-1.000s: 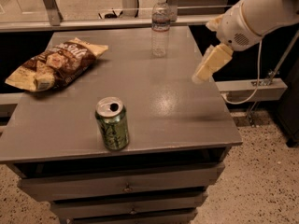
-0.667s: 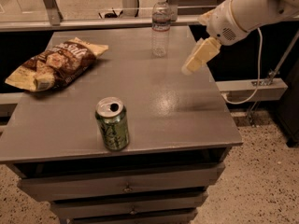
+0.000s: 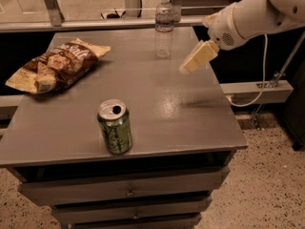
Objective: Pick water bottle
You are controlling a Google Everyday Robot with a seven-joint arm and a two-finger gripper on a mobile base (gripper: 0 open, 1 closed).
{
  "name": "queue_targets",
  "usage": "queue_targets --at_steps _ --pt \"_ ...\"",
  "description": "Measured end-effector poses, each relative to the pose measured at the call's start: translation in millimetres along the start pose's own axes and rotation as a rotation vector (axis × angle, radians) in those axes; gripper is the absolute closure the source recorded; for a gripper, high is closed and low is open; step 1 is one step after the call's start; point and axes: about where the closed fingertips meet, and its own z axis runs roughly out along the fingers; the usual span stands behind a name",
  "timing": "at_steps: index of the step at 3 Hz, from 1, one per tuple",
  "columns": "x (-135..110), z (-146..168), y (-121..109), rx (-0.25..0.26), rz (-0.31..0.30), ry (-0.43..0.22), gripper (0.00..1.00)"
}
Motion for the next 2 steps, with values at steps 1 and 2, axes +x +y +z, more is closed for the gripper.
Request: queue_targets --at_steps 1,2 --pt "-6 31 -32 0.098 0.082 -0.125 0.00" --pt "-15 59 -56 0.132 0.130 -0.214 0.00"
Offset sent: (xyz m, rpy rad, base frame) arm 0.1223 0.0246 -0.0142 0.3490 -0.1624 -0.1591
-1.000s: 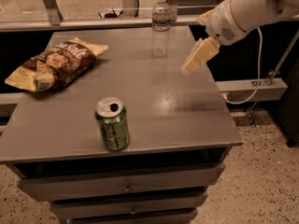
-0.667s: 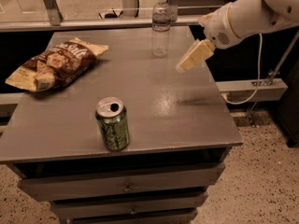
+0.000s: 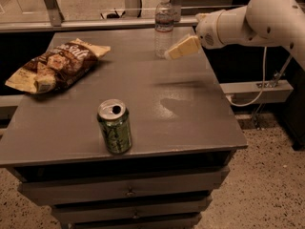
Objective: Pick water bottle
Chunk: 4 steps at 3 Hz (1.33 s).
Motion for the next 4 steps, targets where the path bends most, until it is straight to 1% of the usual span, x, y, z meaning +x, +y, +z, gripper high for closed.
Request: queue_targets --at_steps 1,2,3,4 --pt "-6 34 -16 0.000 0.055 -0.085 0.00" --pt "-12 66 -25 -0.022 0.113 -0.167 0.00" --pt "-16 81 -27 -0.039 0.142 -0.209 0.03" --pt "-17 87 -26 -0.047 0.150 -0.226 0.26"
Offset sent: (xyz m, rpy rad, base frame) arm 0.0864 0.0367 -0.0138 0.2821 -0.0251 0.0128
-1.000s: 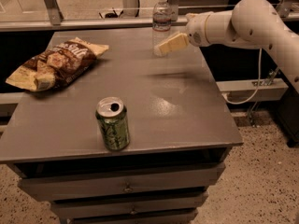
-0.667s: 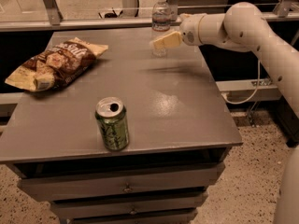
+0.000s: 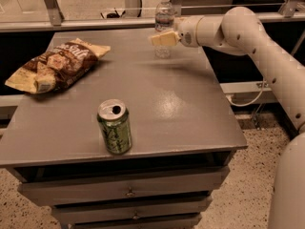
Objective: Pick water bottle
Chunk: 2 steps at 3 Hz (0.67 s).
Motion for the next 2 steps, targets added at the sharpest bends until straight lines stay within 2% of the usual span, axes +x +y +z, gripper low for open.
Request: queue_targets --at_steps 1,2 --pt "-0.2 0.8 1.5 -0.011 0.005 -0.009 0.57" --pt "-9.8 -6.9 0.3 -0.017 -0.015 -0.022 0.88"
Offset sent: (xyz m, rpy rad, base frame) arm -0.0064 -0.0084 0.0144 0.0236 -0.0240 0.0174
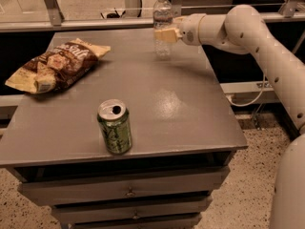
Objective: Pick water bottle
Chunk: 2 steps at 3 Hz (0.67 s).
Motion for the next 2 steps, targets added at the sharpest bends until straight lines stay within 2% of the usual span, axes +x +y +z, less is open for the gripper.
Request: queue_targets --at_steps 1,2 --pt "-21 -20 1 -0.050 -0.068 0.022 1.00" --pt "-19 -42 2 -0.110 -0.138 0.116 1.00"
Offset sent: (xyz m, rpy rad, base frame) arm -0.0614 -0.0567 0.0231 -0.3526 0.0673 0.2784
